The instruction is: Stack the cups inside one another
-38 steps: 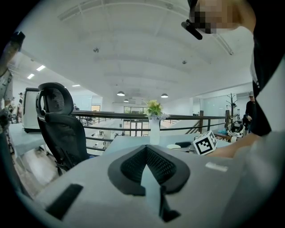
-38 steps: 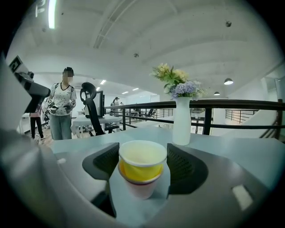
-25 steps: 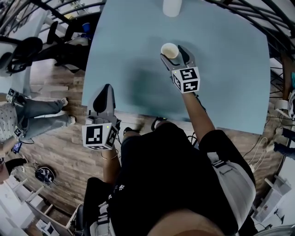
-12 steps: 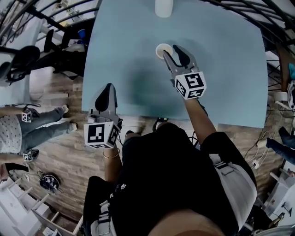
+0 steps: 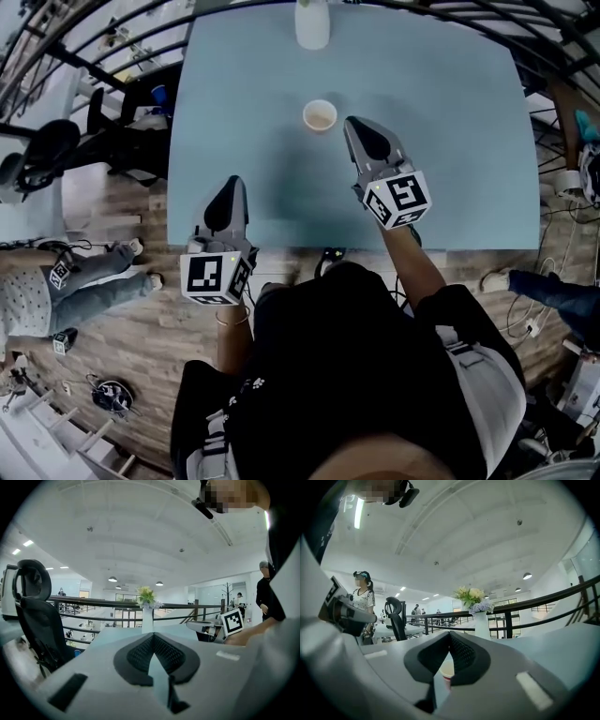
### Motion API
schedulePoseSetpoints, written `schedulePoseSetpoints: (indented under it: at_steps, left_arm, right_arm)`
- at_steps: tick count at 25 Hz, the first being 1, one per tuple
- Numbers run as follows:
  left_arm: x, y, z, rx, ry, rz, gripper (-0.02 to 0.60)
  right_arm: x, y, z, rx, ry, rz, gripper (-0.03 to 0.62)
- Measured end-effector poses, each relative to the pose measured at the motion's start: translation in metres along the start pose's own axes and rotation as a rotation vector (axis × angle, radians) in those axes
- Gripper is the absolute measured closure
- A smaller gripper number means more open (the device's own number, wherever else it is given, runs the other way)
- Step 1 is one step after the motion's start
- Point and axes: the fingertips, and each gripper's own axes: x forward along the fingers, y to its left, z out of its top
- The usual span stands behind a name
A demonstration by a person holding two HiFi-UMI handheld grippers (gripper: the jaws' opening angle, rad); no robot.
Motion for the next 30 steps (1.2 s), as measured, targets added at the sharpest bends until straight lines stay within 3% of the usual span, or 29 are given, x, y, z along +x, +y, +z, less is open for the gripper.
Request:
schedulePoseSetpoints:
  at_steps: [13, 30]
  left_arm:
    - [0.014, -0.02, -0.003, 0.005, 0.007, -0.051, 0.589]
    - [0.013, -0.027, -0.001, 0.007, -0.003, -0.046, 0.589]
  right_arm:
    - [-0.034, 0.004, 0.0, 0.014, 0.016, -0.01, 0.588]
    - [-0.038, 0.009, -0.011, 0.005, 0.071, 0.022, 0.588]
